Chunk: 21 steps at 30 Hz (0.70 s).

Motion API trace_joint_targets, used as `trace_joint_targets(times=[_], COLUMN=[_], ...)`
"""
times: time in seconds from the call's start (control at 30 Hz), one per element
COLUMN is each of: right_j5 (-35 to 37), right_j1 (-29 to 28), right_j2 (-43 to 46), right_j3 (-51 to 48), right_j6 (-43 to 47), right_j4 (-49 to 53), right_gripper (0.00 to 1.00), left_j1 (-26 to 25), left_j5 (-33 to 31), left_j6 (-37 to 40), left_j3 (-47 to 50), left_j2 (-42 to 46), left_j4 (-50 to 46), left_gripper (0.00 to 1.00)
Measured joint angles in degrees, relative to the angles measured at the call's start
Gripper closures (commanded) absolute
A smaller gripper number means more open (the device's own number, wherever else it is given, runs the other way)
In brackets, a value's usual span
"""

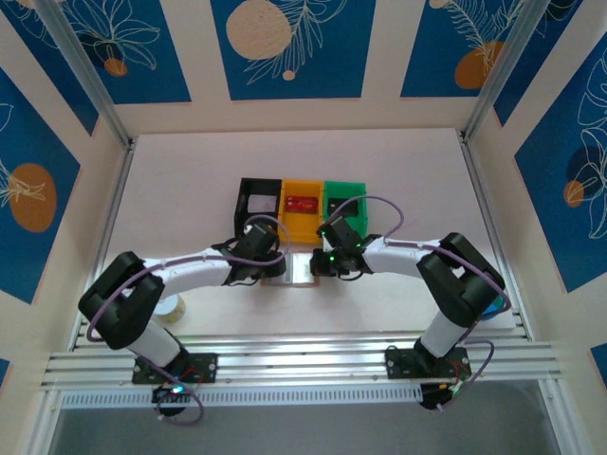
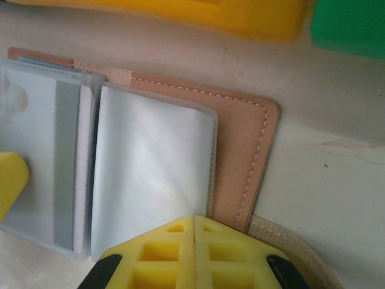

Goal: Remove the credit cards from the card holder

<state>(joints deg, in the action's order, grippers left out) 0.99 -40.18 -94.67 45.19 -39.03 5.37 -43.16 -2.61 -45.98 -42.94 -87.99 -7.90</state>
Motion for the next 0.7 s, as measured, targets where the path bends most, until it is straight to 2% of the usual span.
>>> trace_joint_targets(times=[0.43, 0.7], right_j5=[-0.02, -0.5], right_j1=[0.0, -0.02], right_j2=[0.04, 0.87], right_j3=[0.0, -0.81], right_j6=[0.0, 0.24], right_j4=[0.0, -0.24], right_gripper=[0.96, 0.96], left_j1=[-0.63, -2.95], left_j5=[0.5, 1.14], left_j6=[-0.04, -0.98], left_j3=[-2.23, -4.9], left_j2=[0.04, 0.04], left_j4=[-0.81, -0.92], left_gripper=[0.68, 0.63])
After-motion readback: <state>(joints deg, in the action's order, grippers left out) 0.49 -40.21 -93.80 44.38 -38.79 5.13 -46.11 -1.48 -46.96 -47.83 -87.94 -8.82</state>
